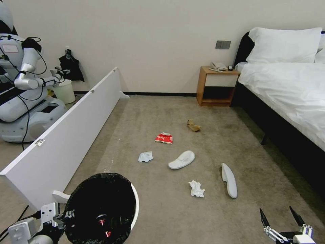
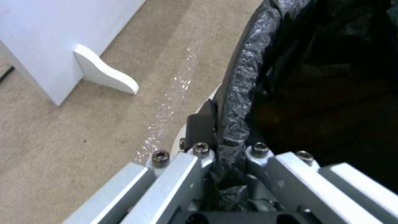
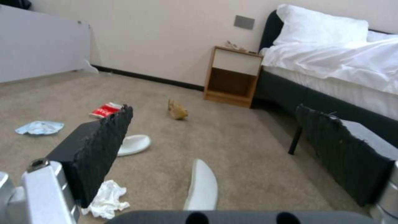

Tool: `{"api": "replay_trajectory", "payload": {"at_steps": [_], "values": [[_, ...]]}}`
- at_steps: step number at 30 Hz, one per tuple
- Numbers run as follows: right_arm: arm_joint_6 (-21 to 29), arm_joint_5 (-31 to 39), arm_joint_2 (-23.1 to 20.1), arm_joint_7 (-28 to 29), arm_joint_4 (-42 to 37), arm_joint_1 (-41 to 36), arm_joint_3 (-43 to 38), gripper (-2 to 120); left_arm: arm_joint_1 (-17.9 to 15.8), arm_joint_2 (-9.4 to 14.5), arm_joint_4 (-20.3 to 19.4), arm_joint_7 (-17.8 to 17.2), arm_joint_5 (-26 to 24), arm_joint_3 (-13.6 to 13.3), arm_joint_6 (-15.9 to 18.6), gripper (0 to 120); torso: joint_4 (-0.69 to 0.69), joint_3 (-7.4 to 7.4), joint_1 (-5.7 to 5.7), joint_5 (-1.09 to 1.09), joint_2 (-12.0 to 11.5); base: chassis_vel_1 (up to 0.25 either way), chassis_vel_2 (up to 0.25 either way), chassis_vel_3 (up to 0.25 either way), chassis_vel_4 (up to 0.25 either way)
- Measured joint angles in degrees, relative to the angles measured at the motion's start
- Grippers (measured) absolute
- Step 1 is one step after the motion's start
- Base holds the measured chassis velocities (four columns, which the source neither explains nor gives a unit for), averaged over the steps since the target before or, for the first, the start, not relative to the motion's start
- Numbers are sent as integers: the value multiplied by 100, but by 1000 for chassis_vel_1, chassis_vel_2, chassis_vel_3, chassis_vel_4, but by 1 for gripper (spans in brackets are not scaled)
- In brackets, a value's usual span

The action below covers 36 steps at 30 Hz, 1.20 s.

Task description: Pick up the trash bin, then pick up the garbage from the floor and place it into the trash bin.

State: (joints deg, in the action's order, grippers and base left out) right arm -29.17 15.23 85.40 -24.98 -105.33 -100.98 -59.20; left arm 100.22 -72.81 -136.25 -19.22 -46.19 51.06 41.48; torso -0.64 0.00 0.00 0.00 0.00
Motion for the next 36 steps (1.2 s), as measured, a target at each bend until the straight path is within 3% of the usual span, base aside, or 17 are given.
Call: {"api": "replay_trajectory", "payload": {"at_steps": [36], "values": [[22,-62,-25,-115,-12,-1,78,100,-56,18,46,-1,-30,-23,-15,2,0,0,0,0,0,-35,36,38,-34]]}}
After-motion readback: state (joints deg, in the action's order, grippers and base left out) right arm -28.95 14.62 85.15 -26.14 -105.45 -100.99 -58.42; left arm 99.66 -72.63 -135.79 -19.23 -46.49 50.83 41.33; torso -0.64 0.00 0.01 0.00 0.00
